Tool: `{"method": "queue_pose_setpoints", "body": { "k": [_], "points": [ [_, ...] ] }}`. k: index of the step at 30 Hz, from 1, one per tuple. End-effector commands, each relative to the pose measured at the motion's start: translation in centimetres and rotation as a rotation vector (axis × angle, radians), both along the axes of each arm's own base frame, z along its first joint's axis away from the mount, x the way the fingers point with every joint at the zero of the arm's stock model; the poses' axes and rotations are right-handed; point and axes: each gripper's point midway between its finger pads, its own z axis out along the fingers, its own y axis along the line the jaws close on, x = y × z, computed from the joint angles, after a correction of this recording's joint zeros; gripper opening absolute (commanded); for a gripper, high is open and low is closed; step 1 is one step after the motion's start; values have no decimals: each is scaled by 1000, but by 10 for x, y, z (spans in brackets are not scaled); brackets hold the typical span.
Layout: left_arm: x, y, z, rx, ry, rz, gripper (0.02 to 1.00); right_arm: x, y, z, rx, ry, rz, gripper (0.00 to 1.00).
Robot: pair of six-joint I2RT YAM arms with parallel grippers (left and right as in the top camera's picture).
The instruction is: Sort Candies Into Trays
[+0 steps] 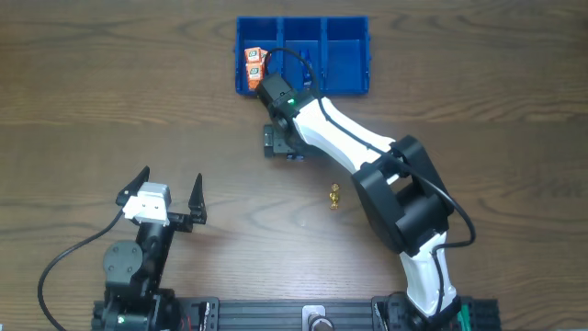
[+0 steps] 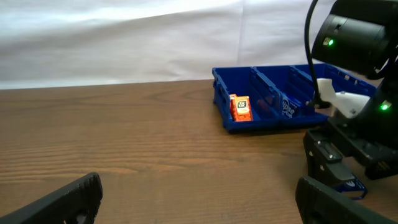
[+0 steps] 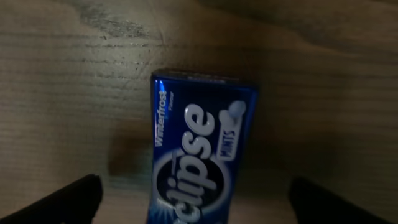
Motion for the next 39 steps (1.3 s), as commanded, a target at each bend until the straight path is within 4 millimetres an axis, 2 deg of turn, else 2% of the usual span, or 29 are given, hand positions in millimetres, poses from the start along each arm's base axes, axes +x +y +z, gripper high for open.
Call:
{"method": "queue_pose_setpoints", "body": {
  "k": [1,3,5,7,12,17,20,22,24,29,33,35,39],
  "points": [
    [-1,-3,-16,13,44,-18,998,-4,4,-8,-1,11,-28,805],
    [-1,-3,-16,13,45,-18,998,-3,5,-8,2,8,-27,663],
    [-1,-3,-16,13,45,-18,998,-2,5,-8,4,4,-27,474],
    [-1,-3,-16,13,45,-18,996,-2,6,-8,4,4,-27,406],
    [-1,-3,-16,13,45,-18,996,-1,5,-8,3,1,-27,259],
    [-1,-3,-16,13,45,-18,998,-1,6,-8,4,-2,-27,211],
    [-1,-3,-16,13,45,-18,998,2,6,0,11,-18,-29,189],
    [-1,-3,-16,13,45,-18,998,7,4,15,15,-60,-35,187],
    [-1,-3,-16,13,45,-18,996,17,-1,44,24,-137,-51,178],
    [-1,-3,-16,13,45,-18,998,49,-27,135,26,-389,-100,154],
    [-1,-3,-16,13,45,-18,996,81,-46,190,-18,-588,-130,137],
    [-1,-3,-16,13,45,-18,998,105,-49,208,-17,-676,-113,130],
    [-1,-3,-16,13,45,-18,996,143,-45,216,-14,-787,-76,126]
  ]
}}
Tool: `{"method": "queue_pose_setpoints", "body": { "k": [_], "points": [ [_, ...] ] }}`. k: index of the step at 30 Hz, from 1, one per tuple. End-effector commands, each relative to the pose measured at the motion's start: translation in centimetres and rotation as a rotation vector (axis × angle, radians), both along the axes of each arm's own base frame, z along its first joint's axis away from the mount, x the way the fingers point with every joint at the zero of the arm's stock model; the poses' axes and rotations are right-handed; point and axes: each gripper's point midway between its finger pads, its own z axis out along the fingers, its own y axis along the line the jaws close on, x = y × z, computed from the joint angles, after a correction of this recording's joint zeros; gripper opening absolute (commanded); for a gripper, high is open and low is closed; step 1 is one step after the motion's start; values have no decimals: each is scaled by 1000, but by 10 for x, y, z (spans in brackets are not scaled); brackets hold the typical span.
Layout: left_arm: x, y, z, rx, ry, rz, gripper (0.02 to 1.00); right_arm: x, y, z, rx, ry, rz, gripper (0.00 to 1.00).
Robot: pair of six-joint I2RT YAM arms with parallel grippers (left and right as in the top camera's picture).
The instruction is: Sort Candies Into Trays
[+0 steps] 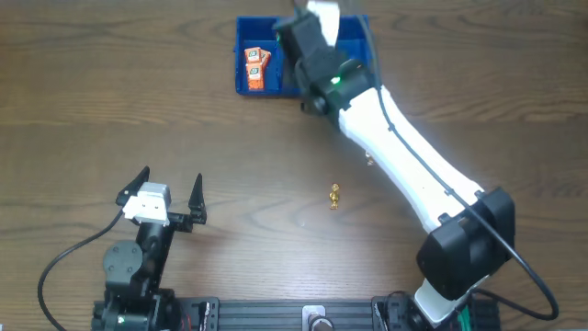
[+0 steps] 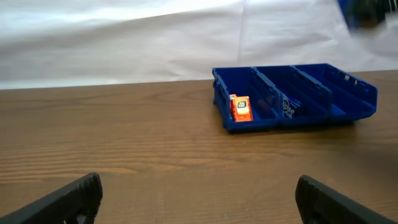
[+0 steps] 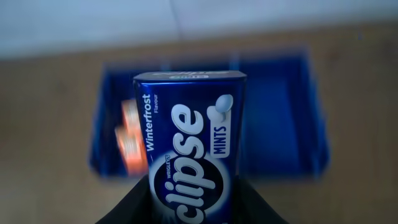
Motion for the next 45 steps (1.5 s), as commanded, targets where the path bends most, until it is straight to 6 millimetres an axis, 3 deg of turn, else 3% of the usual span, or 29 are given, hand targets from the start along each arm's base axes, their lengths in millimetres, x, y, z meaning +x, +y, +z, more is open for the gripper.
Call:
{"method": "queue_pose_setpoints", "body": {
  "k": [1,5,8,12,18,20,23,27,32,36,40,42,45],
  "points": [
    [-1,-3,-16,13,44,-18,998,48,-14,-7,-153,-108,11,126],
    [-1,-3,-16,13,44,-18,998,76,-6,-24,-178,-151,30,126],
    [-1,-3,-16,13,44,-18,998,90,0,-52,-180,-116,40,126],
    [-1,-3,-16,13,44,-18,998,93,2,-78,-190,-74,46,126],
    [-1,-3,-16,13,44,-18,998,92,2,-87,-199,-55,49,130],
    [-1,-3,-16,13,44,-18,1000,92,2,-88,-199,-54,49,257],
    [-1,-3,-16,13,44,-18,998,92,2,-88,-199,-54,50,610],
    [-1,-3,-16,13,44,-18,998,91,5,-88,-188,-50,64,972],
    [-1,-3,-16,13,44,-18,998,89,3,-79,-186,-57,63,998],
    [-1,-3,-16,13,44,-18,998,75,-4,-35,-171,-84,60,998],
    [-1,-3,-16,13,44,-18,998,37,-20,14,-174,-65,69,996],
    [-1,-3,-16,13,44,-18,998,11,-31,24,-172,-3,78,998],
    [-1,-3,-16,13,44,-18,998,-37,-41,12,-124,176,86,998]
  ]
}}
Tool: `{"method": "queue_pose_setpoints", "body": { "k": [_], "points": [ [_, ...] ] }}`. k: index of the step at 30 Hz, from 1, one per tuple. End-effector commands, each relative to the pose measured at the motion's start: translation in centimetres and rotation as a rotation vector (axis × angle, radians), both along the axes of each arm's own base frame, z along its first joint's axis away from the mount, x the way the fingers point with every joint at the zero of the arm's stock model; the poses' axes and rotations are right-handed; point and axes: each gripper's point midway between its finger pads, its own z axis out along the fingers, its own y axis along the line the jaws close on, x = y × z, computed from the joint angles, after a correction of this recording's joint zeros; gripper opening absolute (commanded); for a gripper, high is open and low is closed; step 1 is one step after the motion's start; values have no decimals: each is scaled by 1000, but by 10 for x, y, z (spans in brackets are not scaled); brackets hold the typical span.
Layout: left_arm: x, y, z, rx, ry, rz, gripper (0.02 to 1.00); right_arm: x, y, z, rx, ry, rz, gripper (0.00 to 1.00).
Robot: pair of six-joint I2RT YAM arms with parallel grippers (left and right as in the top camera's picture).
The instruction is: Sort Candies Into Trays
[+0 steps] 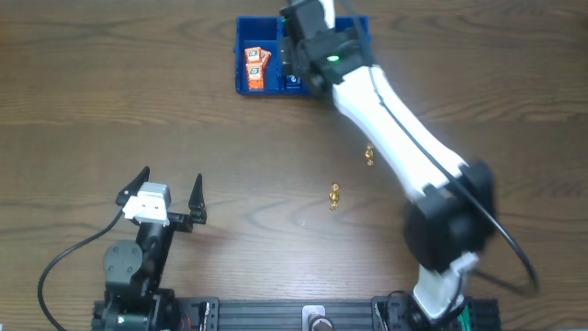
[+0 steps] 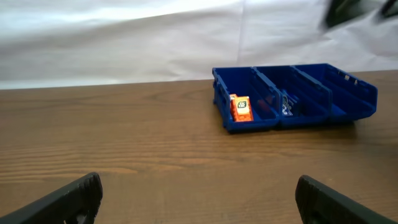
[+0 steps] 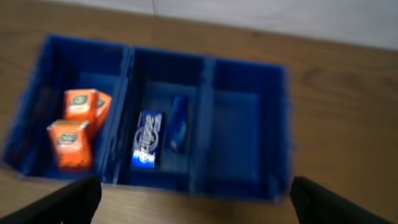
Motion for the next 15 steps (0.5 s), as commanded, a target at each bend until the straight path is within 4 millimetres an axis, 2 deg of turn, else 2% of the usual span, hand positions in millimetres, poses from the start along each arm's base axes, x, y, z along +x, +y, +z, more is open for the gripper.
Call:
{"method": "queue_pose_setpoints", "body": {
  "k": [1,7,15],
  "points": [
    [-1,-3,-16,13,45,-18,998,-64,-14,20,108,162,-30,998],
    [-1,-3,-16,13,45,-18,998,-147,-28,-47,107,484,-67,998],
    [-1,-3,-16,13,45,-18,998,-203,-33,-131,104,599,-61,976]
  ]
}}
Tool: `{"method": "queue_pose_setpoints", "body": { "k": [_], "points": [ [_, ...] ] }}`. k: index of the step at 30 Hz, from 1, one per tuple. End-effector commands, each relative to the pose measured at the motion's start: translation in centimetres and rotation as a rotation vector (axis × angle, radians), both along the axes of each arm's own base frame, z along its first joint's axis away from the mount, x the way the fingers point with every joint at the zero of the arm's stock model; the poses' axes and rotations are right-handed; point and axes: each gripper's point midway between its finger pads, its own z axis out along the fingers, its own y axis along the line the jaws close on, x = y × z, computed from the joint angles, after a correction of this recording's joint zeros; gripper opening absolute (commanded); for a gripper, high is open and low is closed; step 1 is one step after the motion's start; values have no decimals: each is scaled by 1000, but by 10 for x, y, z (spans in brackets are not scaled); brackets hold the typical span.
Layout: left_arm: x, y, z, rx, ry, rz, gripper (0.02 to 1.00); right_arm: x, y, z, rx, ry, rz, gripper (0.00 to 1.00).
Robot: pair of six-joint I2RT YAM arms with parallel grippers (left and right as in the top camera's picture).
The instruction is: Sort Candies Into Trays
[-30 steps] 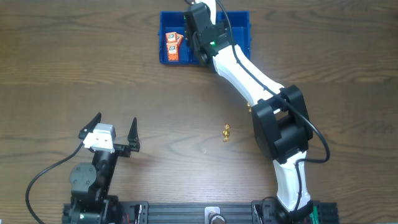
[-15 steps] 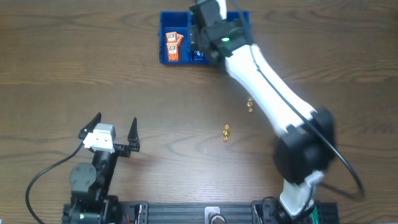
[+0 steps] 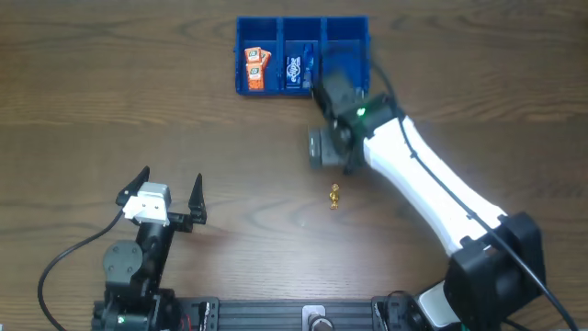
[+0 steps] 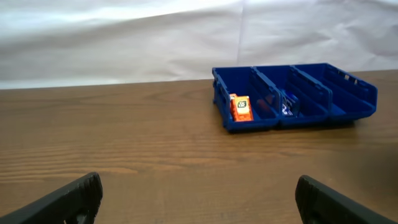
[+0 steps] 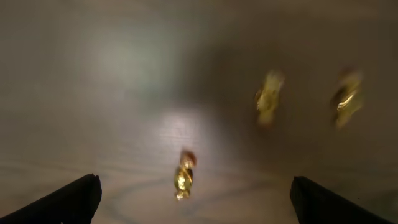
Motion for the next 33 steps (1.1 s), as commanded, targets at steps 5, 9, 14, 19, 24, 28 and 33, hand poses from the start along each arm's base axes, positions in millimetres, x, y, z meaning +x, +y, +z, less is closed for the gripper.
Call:
{"method": "queue_pose_setpoints", "body": {
  "k": [5,9,14,19,24,28,33],
  "points": [
    [-1,-3,-16,13,45,-18,996,-52,0,-61,35,81,-55,936],
    [-1,-3,-16,13,45,-18,998,-58,-1,-75,41,85,-48,906],
    [-1,-3,-16,13,45,-18,998,-60,2,-86,44,79,-37,866],
    [-1,-3,-16,13,44,-18,998,-60,2,-100,24,107,-37,831],
    [-1,-3,-16,13,45,-18,998,-60,9,-103,30,99,-18,755],
    [-1,-3,-16,13,44,-18,998,-60,11,-107,30,102,-17,684],
    [-1,-3,-16,13,45,-18,998,-60,11,-113,22,115,-17,619]
  ]
}}
